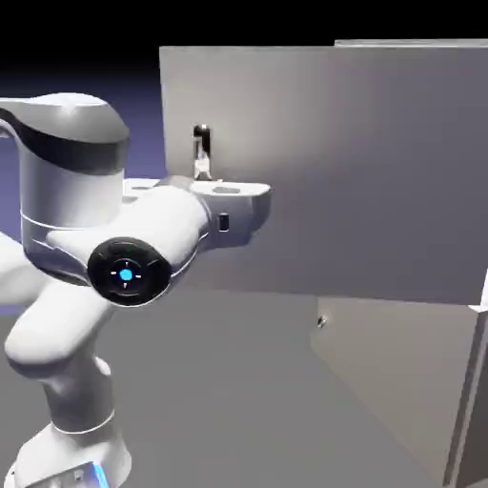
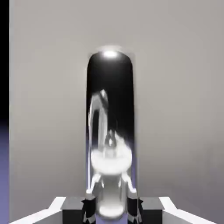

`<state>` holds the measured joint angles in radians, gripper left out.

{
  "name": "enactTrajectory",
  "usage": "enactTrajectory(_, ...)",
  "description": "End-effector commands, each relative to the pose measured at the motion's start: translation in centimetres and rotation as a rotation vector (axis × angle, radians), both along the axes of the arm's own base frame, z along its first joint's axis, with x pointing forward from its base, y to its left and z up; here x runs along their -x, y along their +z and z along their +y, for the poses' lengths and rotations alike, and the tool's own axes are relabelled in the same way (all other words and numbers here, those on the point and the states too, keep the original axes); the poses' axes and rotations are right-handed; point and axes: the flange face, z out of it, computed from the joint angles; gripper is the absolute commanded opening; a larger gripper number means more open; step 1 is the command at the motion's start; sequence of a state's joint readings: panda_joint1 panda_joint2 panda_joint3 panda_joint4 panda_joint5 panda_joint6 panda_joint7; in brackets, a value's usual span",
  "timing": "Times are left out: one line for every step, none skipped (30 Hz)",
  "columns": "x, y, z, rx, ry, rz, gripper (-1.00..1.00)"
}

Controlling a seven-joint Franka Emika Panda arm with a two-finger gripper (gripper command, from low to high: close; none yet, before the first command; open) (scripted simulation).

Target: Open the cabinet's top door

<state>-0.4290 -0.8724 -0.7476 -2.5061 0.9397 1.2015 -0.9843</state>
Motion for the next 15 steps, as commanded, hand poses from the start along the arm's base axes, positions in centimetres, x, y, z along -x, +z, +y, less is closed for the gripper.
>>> enactTrajectory(0.1,0.0,-1.0,0.0,0.023,0.0,-1.0)
enactTrajectory(0.2,0.0,-2.0,0.0,0.046,0.0,-1.0)
enactTrajectory(0.3,0.0,-3.0,0.0,0.069,0.0,-1.0)
enactTrajectory(0.3,0.0,-4.0,0.0,0.091,0.0,-1.0)
enactTrajectory(0.4,0.0,-4.9,0.0,0.112,0.0,-1.0)
enactTrajectory(0.4,0.0,-5.8,0.0,0.132,0.0,-1.0)
enactTrajectory(0.4,0.0,-6.7,0.0,0.152,0.0,-1.0)
enactTrajectory(0.4,0.0,-7.4,0.0,0.17,0.0,-1.0)
enactTrajectory(0.3,0.0,-8.2,0.0,0.187,0.0,-1.0)
enactTrajectory(0.3,0.0,-8.9,0.0,0.203,0.0,-1.0)
enactTrajectory(0.2,0.0,-9.6,0.0,0.218,0.0,-1.0)
enactTrajectory(0.2,0.0,-10.2,0.0,0.233,0.0,-1.0)
enactTrajectory(0.1,0.0,-10.8,0.0,0.246,0.0,-1.0)
enactTrajectory(0.0,0.0,-11.3,0.0,0.259,0.0,-1.0)
enactTrajectory(0.0,0.0,-11.9,0.0,0.272,0.0,-1.0)
